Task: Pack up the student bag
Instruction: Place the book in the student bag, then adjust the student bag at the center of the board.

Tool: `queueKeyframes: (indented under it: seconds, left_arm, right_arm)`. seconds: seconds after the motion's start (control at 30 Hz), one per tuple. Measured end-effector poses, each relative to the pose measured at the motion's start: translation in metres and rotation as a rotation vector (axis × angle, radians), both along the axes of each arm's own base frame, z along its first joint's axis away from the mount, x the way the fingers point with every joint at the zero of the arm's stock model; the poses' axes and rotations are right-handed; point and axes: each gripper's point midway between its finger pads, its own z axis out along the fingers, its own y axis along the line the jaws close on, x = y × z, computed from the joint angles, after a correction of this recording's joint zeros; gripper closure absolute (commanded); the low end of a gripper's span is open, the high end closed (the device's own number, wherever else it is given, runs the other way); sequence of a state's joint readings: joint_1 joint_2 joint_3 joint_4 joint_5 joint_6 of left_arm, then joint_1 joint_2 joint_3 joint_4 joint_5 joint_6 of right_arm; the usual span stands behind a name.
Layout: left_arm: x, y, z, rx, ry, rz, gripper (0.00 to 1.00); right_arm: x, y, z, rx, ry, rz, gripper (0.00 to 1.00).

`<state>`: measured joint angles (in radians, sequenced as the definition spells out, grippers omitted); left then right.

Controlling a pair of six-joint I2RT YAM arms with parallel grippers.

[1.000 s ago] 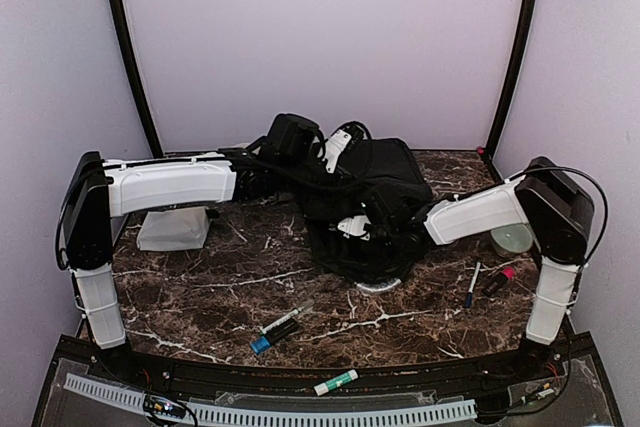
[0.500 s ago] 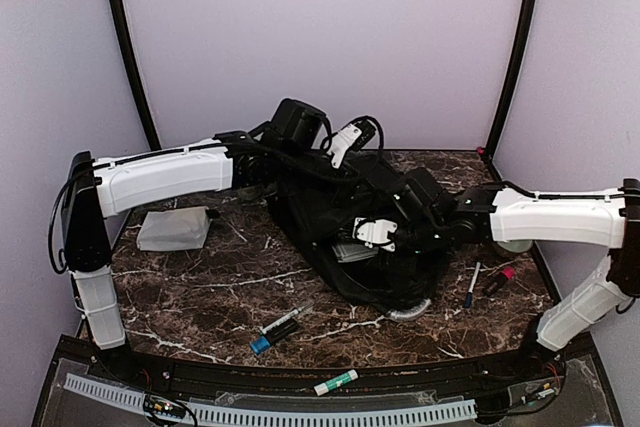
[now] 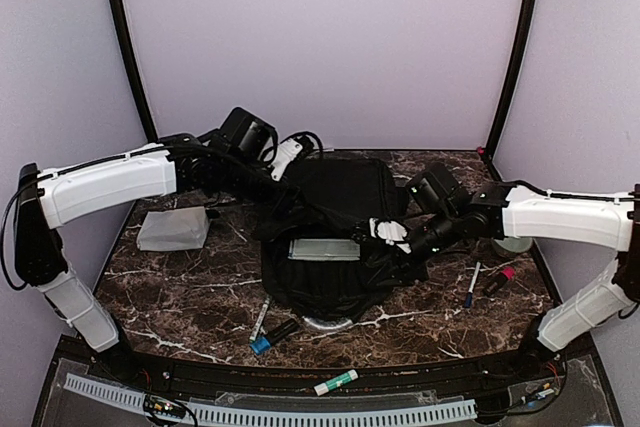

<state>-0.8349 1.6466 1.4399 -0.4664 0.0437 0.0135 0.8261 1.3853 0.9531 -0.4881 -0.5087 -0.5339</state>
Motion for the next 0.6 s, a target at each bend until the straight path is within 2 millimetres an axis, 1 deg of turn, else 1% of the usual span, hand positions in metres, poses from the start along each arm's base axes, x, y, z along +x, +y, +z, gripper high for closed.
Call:
queueKeyframes:
  seconds: [0.07,0.13,0.2,0.3,0.47,0.6]
  left_arm:
    - [0.005,0.025,-0.002,0.014,0.005,0.069,0.42]
    - [0.008,0.045,-0.006,0.019,0.017,0.116,0.43]
    - [0.006,0.054,-0.012,0.020,0.044,0.126,0.45]
    - [0.001,0.054,-0.022,0.008,0.107,0.106,0.49]
    - [-0.007,0.041,-0.045,-0.006,0.195,0.060,0.56]
    - [-0.005,0.026,-0.058,-0.043,0.233,0.021,0.62]
  right_arm:
    - [-0.002,0.001,0.000,0.007,0.012,0.008,0.56]
    - [0.000,0.002,0.000,0.008,0.012,0.001,0.56]
    - [0.003,0.003,-0.002,0.006,0.007,-0.012,0.56]
    - [0.008,0.003,-0.005,-0.003,-0.001,-0.027,0.57]
    - [0.018,0.000,-0.007,-0.008,-0.015,-0.072,0.57]
    - [0.032,-0.005,-0.007,-0.010,-0.029,-0.123,0.57]
